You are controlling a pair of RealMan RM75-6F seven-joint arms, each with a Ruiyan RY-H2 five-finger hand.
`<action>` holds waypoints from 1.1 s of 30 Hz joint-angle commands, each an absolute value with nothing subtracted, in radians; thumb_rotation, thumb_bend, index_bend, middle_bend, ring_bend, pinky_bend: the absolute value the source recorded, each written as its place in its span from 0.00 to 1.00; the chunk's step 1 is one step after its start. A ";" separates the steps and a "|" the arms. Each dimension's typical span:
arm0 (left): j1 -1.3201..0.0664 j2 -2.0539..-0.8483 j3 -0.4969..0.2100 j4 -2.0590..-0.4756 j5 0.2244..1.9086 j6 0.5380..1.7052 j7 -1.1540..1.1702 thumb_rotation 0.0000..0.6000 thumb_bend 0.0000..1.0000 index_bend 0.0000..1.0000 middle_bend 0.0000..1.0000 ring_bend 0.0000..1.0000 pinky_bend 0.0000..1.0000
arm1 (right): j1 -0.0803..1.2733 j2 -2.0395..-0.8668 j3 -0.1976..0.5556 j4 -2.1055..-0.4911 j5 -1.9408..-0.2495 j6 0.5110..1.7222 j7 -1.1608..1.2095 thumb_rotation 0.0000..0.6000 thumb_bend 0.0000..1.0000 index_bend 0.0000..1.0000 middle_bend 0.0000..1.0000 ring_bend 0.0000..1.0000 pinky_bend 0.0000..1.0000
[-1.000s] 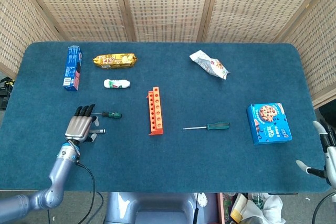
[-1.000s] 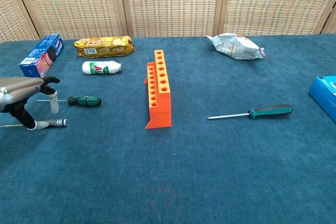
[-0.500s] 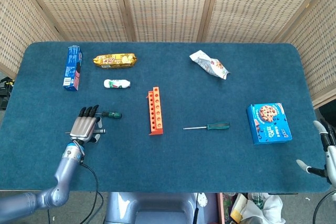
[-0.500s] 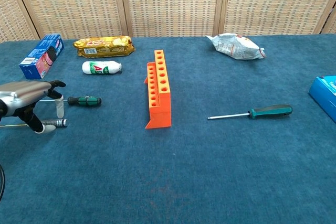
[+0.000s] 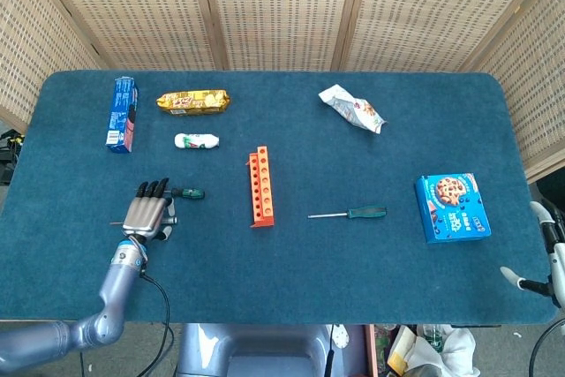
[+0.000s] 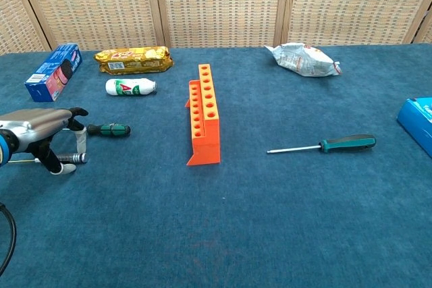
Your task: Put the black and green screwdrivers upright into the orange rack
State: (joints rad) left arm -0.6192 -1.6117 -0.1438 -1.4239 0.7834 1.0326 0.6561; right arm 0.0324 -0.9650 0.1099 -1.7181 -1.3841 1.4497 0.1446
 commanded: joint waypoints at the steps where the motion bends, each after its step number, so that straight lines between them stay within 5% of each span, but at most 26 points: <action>1: -0.622 -1.616 -0.142 -1.416 0.777 1.034 0.657 1.00 0.31 0.50 0.00 0.00 0.00 | 0.033 -0.964 0.111 -1.718 -1.384 1.450 0.147 1.00 0.00 0.00 0.00 0.00 0.00; 12: -0.623 -1.588 -0.146 -1.453 0.776 1.060 0.648 1.00 0.37 0.64 0.00 0.00 0.00 | 0.034 -0.963 0.110 -1.719 -1.384 1.447 0.148 1.00 0.00 0.00 0.00 0.00 0.00; 23: -0.601 -1.442 -0.205 -1.710 0.937 1.111 0.474 1.00 0.37 0.66 0.00 0.00 0.00 | 0.033 -0.963 0.109 -1.722 -1.385 1.451 0.147 1.00 0.00 0.00 0.00 0.00 0.00; 33: -0.599 -1.348 -0.411 -1.887 1.086 0.983 -0.150 1.00 0.38 0.67 0.00 0.00 0.00 | 0.037 -0.969 0.117 -1.722 -1.360 1.442 0.132 1.00 0.00 0.00 0.00 0.00 0.00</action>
State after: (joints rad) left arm -0.6003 -1.3853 -0.3029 -1.8168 1.0077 1.0495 0.1285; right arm 0.0367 -0.9686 0.1155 -1.7228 -1.3627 1.4442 0.1325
